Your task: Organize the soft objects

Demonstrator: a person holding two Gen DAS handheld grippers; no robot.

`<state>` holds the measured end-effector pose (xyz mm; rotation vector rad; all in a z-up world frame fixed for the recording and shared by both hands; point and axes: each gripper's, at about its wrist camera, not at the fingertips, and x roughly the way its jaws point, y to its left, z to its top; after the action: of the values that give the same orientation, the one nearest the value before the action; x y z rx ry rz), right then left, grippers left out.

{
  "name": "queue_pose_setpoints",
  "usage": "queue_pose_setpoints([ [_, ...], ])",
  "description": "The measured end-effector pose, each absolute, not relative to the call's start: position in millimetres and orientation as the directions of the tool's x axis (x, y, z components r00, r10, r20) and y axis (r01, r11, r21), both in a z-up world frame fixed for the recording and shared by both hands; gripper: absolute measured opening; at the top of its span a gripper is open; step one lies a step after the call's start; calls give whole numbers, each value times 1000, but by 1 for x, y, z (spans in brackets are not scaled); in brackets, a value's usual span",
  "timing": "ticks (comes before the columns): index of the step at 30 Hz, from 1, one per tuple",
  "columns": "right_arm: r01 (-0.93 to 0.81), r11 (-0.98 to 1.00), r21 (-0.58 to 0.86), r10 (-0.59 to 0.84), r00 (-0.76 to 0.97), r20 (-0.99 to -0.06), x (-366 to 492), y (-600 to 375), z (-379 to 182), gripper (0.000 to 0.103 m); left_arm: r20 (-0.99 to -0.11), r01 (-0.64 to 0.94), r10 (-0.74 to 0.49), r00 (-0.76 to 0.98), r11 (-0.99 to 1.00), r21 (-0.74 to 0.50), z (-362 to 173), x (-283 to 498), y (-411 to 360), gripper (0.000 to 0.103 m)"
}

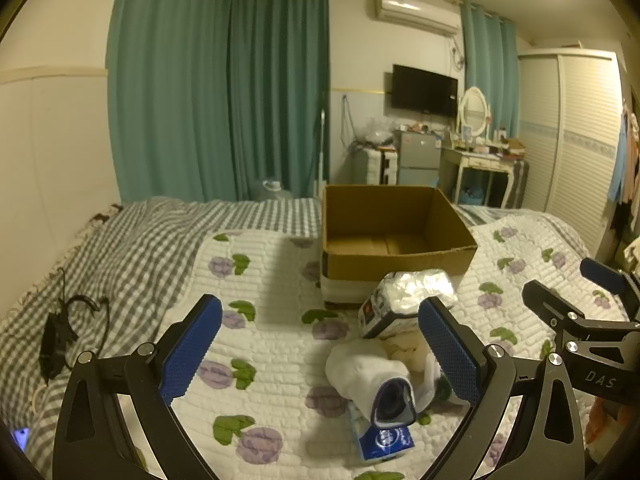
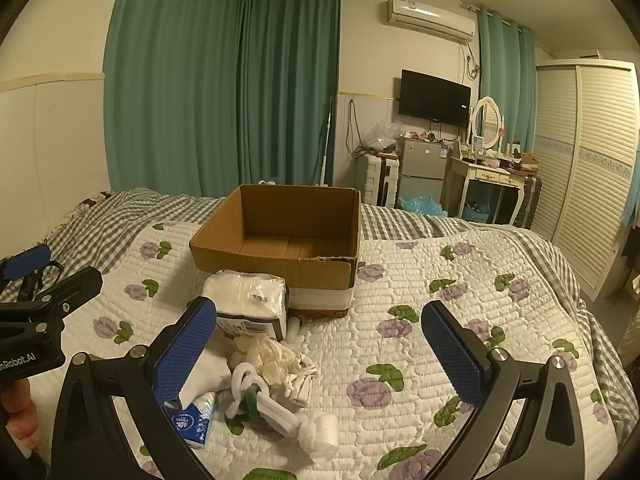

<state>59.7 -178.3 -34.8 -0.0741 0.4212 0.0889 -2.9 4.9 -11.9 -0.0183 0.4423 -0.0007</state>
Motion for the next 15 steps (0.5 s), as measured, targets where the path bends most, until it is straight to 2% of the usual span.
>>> queue_pose_setpoints([
  [15, -107, 993, -47, 78, 904, -420, 61, -178, -38, 103, -436, -6, 2, 900, 1000, -8, -8, 0, 0, 101],
])
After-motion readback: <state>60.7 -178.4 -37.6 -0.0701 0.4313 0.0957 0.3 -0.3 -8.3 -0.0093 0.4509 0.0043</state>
